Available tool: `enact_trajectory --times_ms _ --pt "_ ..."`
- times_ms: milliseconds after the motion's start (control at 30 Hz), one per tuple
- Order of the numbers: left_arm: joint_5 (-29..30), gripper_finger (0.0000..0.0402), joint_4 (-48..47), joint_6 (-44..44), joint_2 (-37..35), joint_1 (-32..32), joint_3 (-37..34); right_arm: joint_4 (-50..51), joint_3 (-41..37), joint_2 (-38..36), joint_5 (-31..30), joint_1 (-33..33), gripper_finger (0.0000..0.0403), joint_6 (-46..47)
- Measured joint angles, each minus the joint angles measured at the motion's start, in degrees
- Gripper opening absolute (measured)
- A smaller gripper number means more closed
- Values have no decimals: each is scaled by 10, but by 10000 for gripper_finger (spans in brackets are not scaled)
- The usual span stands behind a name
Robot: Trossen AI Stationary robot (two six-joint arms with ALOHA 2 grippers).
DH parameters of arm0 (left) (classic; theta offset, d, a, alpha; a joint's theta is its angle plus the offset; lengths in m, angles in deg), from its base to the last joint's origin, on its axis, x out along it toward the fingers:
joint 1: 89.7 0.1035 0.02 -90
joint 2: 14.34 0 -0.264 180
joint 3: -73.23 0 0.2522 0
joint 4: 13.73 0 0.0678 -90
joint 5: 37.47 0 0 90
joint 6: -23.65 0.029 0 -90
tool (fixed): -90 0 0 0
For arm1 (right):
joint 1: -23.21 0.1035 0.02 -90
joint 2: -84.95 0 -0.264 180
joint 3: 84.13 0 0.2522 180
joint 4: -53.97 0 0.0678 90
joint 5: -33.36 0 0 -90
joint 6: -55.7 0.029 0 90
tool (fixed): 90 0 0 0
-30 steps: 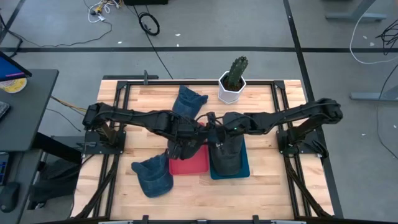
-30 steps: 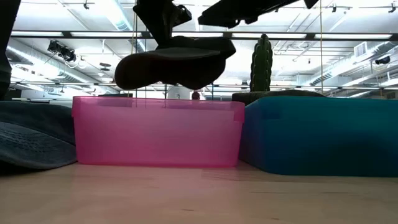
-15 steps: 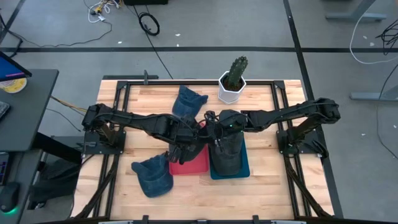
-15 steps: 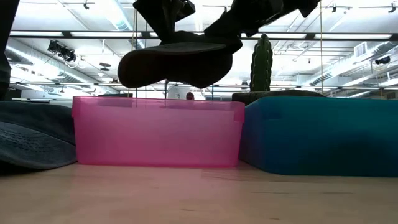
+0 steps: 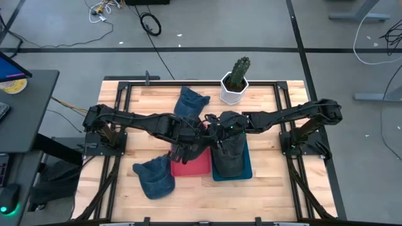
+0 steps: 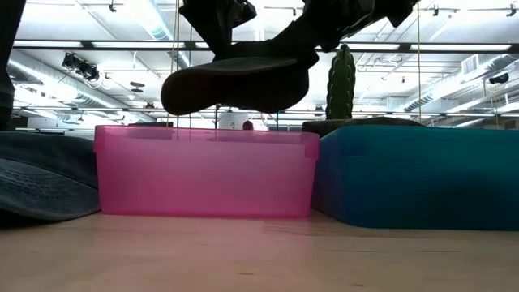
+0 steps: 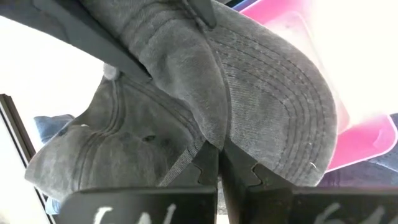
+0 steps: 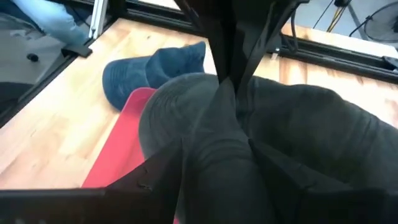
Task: Pick & Place hat
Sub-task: Put the black cap into the blue bin
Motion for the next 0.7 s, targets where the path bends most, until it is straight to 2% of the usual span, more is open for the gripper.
enact_trajectory --times_ms 100,167,333,367,500,700 --pt "0 3 0 -1 0 1 0 -1 0 0 0 0 168 9" --pt "0 3 0 0 0 2 0 -1 0 1 0 0 144 8" --pt "5 3 -2 -4 0 2 0 -5 0 1 2 0 29 -4" --pt "6 3 -3 -5 0 2 0 -5 0 1 2 0 18 -14" --pt "5 8 -2 -10 0 2 0 -1 0 1 1 0 22 -31" --pt "10 55 1 -36 0 3 0 7 0 1 4 0 11 -51"
